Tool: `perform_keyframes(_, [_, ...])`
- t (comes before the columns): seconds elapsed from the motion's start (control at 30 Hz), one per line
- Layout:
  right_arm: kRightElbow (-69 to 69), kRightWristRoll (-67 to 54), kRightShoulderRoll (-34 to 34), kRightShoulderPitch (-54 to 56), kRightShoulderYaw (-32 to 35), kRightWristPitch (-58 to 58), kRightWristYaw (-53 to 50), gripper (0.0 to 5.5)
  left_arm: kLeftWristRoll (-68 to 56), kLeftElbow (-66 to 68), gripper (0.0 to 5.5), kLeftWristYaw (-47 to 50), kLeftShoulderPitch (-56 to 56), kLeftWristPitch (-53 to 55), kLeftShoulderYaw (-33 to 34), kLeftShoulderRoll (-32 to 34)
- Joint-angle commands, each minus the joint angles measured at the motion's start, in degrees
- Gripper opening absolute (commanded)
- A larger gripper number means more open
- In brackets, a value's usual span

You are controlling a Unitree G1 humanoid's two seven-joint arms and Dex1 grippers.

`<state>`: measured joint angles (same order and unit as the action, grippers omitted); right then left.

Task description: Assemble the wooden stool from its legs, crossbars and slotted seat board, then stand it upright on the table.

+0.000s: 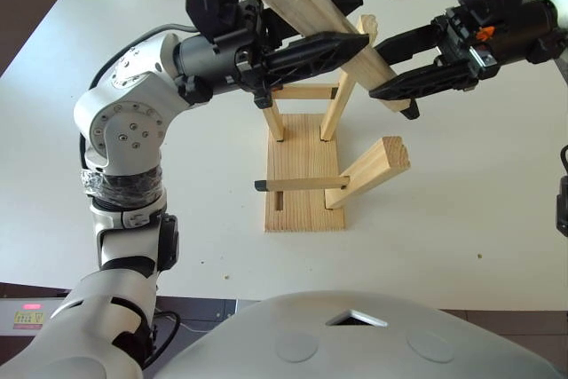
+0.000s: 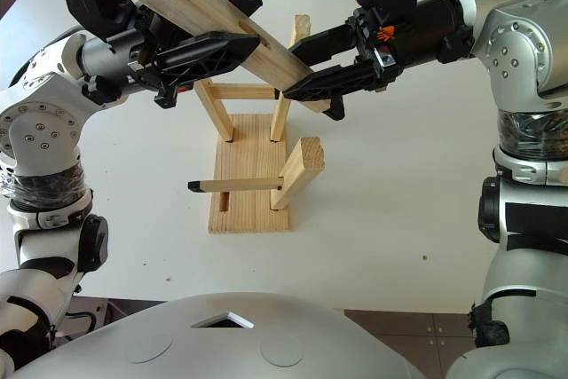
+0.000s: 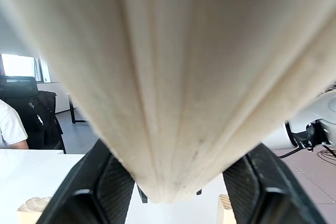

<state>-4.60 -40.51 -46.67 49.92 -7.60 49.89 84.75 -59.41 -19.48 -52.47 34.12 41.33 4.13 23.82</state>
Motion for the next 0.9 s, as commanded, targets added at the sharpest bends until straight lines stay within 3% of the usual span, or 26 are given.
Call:
perform_keyframes(0.03, [-0.69,0.98,-0.75,0.00,-0.42,-0.76,0.31,2.05,-0.06,-0.53,2.20,-0.08,-0.55,0.12,-0.73,-0.05])
perform_keyframes(0.4, [-0.16,2.10,-0.36,0.70,0.22,-2.43,-0.76,2.05,2.50,-0.43,2.16,-0.73,-2.00,-1.40,-2.01,0.89])
perform_keyframes(0.43, [0.24,2.90,-0.02,0.91,-0.02,-2.74,-1.64,2.41,2.69,-0.36,2.14,-0.69,-2.08,-1.57,-2.10,0.88])
perform_keyframes(0.73, [0.01,6.41,-1.96,-3.38,-1.27,-6.38,-1.39,3.68,3.57,0.37,2.06,0.50,-1.57,-2.31,-1.45,0.42])
perform_keyframes(0.9, [3.74,8.95,-4.61,-7.53,2.05,-9.16,-2.73,4.41,3.85,0.81,2.06,2.23,0.91,-1.96,2.03,3.38])
